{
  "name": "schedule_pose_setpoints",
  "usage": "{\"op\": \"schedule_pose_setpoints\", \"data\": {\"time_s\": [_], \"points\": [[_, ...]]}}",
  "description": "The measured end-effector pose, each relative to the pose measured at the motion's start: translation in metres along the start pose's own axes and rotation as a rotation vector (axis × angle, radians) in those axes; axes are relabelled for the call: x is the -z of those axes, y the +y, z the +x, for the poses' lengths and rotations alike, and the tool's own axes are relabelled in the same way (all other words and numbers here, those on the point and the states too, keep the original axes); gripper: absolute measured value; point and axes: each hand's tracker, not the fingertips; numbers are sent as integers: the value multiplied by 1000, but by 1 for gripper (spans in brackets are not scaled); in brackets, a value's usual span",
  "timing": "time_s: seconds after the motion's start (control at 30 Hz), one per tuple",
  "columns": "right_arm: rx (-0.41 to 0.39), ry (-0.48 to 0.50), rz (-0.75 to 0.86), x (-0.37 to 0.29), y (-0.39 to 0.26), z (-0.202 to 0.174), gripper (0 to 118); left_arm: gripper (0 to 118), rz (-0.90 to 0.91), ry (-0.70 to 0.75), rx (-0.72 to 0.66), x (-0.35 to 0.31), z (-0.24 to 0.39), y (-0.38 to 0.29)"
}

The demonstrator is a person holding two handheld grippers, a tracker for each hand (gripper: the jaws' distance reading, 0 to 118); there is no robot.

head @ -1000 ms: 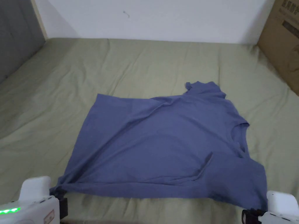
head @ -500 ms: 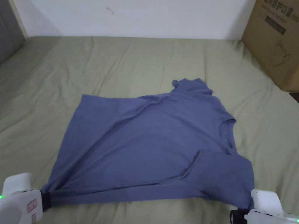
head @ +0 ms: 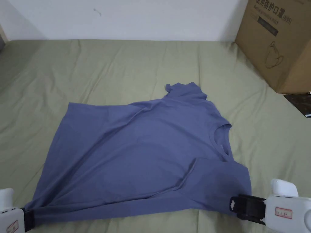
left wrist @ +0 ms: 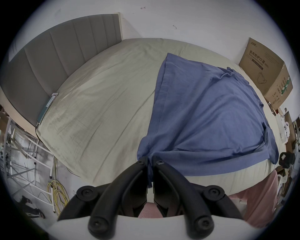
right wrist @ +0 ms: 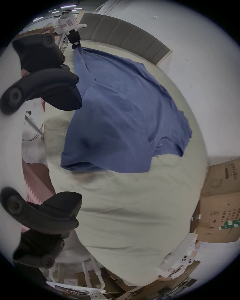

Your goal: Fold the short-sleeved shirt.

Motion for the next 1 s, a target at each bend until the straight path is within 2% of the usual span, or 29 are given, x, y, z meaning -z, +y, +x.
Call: {"op": "schedule_pose_setpoints", "data": {"time_s": [0.03,0.1,0.13,0.17,0.23,0.27,0.37,0.43,0.5,0.57,0.63,0.73,0.87,0.97,1.0], "points": [[-21,24,3,3,3,0,81,5,-3,1,3,0,1,0],[-46,-12,9,12,2,-4,0,5,-5,5,9,1,2,0],[-50,-80,7,16,0,-7,0,5,-10,9,14,1,3,0],[-37,-106,25,14,-2,-9,0,5,-12,13,16,0,4,0],[-17,1,65,4,-6,-10,0,5,-14,9,19,1,0,3],[-11,6,79,-1,-6,-11,0,5,-16,10,25,2,-1,4],[-76,-50,95,-11,-1,-16,0,5,-15,5,27,-1,-2,10],[-58,-41,95,-13,6,-15,0,5,-5,4,25,-3,-1,14],[-23,13,106,-19,14,-13,0,5,3,-2,24,-9,0,20],[-22,18,123,-28,23,-19,0,5,19,-9,33,-13,0,29],[-29,16,157,-35,38,-23,0,5,34,-22,21,-10,-4,43],[27,83,195,-38,73,-26,0,5,56,-24,11,-4,-4,74],[15,55,221,-17,125,-37,0,5,83,-6,22,17,7,122],[20,50,185,15,160,-43,0,5,54,-6,6,46,17,156],[-1,-6,163,26,167,-48,0,5,39,-6,5,59,20,166]]}}
